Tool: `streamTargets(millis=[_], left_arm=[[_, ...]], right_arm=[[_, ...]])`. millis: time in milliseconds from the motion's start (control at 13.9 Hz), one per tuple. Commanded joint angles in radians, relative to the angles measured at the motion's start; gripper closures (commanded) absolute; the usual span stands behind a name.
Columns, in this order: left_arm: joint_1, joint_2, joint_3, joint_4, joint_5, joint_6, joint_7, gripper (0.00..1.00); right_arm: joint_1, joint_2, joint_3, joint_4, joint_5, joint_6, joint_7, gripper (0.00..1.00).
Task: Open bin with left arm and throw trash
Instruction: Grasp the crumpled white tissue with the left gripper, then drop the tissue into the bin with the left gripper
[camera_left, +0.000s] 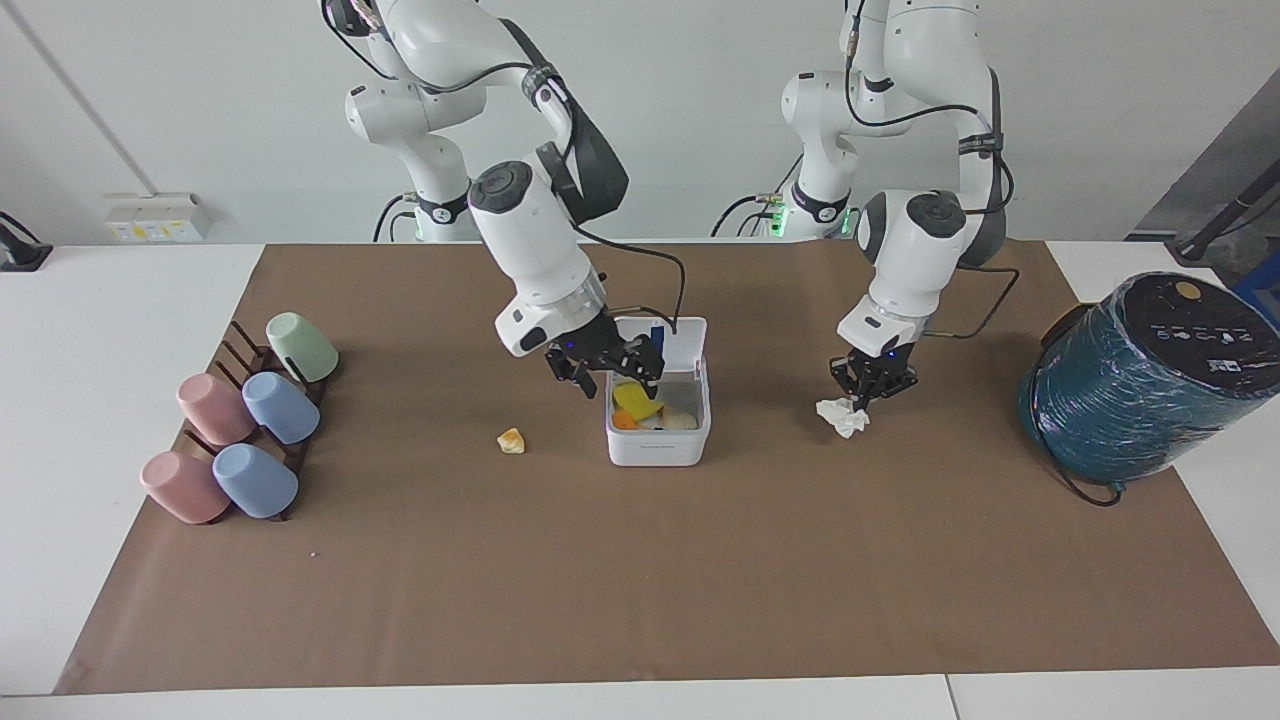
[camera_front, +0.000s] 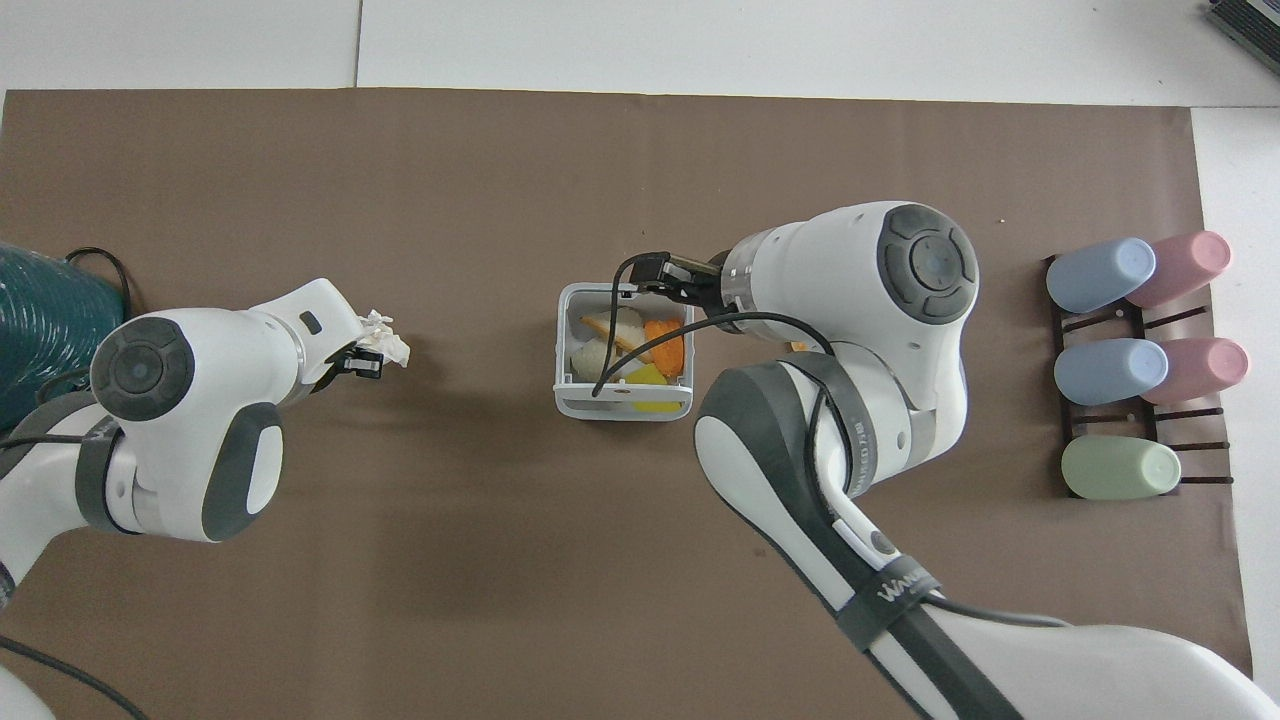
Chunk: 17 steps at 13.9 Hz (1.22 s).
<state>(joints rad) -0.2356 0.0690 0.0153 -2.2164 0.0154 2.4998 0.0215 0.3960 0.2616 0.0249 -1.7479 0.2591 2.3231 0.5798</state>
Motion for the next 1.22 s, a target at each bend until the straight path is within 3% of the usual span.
streamTargets(millis=[0,144,503,718,934,1006,1149], left_arm=[[-0.027,0.006,0.003,0.157,0.018,-0.175,-0.035,1.00],[-0.071,0.014,0.003,0.231,0.017,-0.254,-0.083,1.00],[-0.210,0.035,0.002,0.337,-0.030,-0.248,-0.228,1.00],[-0.292,0.038,0.003,0.337,-0.119,-0.213,-0.239,1.00],[-0.362,0.040,0.002,0.325,-0.133,-0.150,-0.235,1.00],[-0.378,0.040,0.002,0.325,-0.132,-0.147,-0.227,0.95],[-0.416,0.040,0.003,0.320,-0.134,-0.096,-0.230,0.16]], right_arm=[[-0.083,-0.035,0.012,-0.009,-0.060,-0.027,-0.090,0.00],[-0.159,-0.042,0.012,-0.034,-0.060,-0.036,-0.274,0.00],[-0.238,-0.018,0.012,-0.177,-0.060,0.021,-0.703,0.00],[-0.229,-0.012,0.012,-0.277,-0.060,0.085,-0.771,0.00],[-0.223,-0.001,0.015,-0.355,-0.058,0.197,-0.824,0.00],[-0.218,0.008,0.015,-0.357,-0.058,0.199,-0.827,0.00],[-0.195,0.033,0.015,-0.355,-0.058,0.212,-0.825,0.00]])
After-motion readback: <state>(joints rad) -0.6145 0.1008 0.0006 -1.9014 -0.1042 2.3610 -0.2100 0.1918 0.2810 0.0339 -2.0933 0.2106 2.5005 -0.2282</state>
